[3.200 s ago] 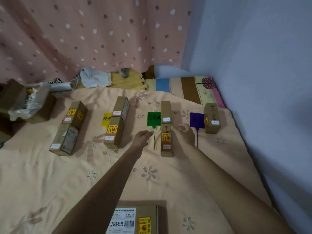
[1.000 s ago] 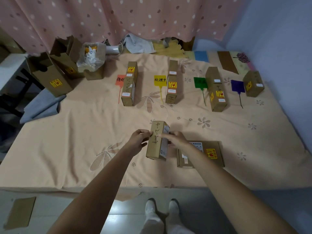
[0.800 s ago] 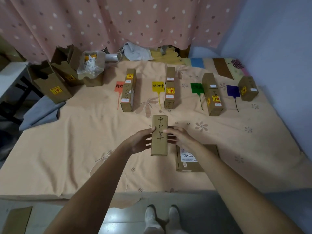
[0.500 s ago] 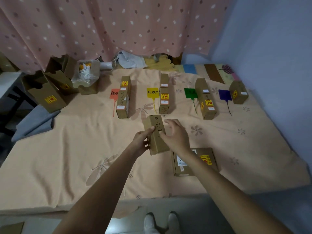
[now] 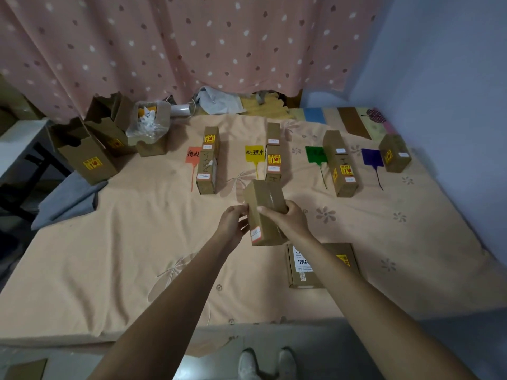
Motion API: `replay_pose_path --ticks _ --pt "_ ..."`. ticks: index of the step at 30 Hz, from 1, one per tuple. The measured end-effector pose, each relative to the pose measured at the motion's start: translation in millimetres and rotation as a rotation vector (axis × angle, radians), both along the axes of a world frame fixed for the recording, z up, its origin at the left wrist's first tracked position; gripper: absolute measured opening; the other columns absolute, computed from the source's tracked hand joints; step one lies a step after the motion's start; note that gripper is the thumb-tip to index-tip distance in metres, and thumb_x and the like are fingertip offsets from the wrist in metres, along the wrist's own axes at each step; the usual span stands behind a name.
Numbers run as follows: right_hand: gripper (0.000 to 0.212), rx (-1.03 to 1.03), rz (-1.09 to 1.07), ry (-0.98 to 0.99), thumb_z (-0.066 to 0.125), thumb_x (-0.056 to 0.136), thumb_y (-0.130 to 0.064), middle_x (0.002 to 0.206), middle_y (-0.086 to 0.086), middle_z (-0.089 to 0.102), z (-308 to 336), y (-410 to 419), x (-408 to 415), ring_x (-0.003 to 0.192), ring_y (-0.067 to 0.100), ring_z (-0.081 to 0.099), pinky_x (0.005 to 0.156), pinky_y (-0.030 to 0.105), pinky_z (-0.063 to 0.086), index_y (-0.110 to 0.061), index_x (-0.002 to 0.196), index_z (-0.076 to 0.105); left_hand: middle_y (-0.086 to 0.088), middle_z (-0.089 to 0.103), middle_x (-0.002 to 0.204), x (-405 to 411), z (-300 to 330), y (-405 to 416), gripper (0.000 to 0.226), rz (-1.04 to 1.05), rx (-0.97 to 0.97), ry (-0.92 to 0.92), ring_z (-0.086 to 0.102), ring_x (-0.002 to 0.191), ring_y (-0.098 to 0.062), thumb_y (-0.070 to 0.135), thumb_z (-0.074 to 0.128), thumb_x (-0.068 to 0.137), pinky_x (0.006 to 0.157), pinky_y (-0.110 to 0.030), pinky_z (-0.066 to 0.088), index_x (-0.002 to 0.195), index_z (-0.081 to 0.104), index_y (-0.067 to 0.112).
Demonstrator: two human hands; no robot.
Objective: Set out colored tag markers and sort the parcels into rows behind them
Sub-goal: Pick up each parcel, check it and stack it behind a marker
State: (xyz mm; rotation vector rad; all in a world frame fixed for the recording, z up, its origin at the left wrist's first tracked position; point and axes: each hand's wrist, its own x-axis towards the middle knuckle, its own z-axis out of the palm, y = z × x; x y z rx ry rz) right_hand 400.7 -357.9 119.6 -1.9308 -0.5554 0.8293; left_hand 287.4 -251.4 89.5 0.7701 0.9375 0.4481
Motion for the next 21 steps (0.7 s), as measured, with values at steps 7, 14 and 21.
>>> replay_pose_path --ticks 7,14,21 --pt "0.028 0.106 0.006 0.584 0.068 0.085 -0.040 0.097 0.006 0.069 5.3 -4.7 8.2 0.092 0.024 0.066 0.084 0.039 0.054 -0.016 0.099 0.066 -0.002 0.067 0.090 -0.5 19.3 5.4 0.025 -0.212 0.105 -0.058 0.063 0.085 -0.018 0.030 0.068 0.086 0.075 -0.028 0.050 0.091 0.051 0.012" --pt "0.054 0.241 -0.018 0.734 0.066 0.075 -0.042 0.110 0.011 0.064 0.3 -11.9 11.0 0.103 0.027 0.062 0.092 0.042 0.051 -0.011 0.119 0.063 -0.008 0.063 0.112 8.0 24.8 0.1 0.057 -0.374 0.150 -0.069 0.061 0.103 -0.023 0.048 0.067 0.079 0.094 -0.036 0.047 0.119 0.055 0.010" --pt "0.054 0.203 -0.018 0.683 0.067 0.073 -0.046 0.104 0.008 0.067 -2.5 -21.6 18.8 0.099 0.025 0.064 0.094 0.044 0.051 -0.012 0.115 0.064 -0.008 0.061 0.110 16.4 23.5 -13.1 0.045 -0.354 0.147 -0.095 0.059 0.102 -0.024 0.044 0.066 0.082 0.096 -0.038 0.045 0.113 0.059 0.011"
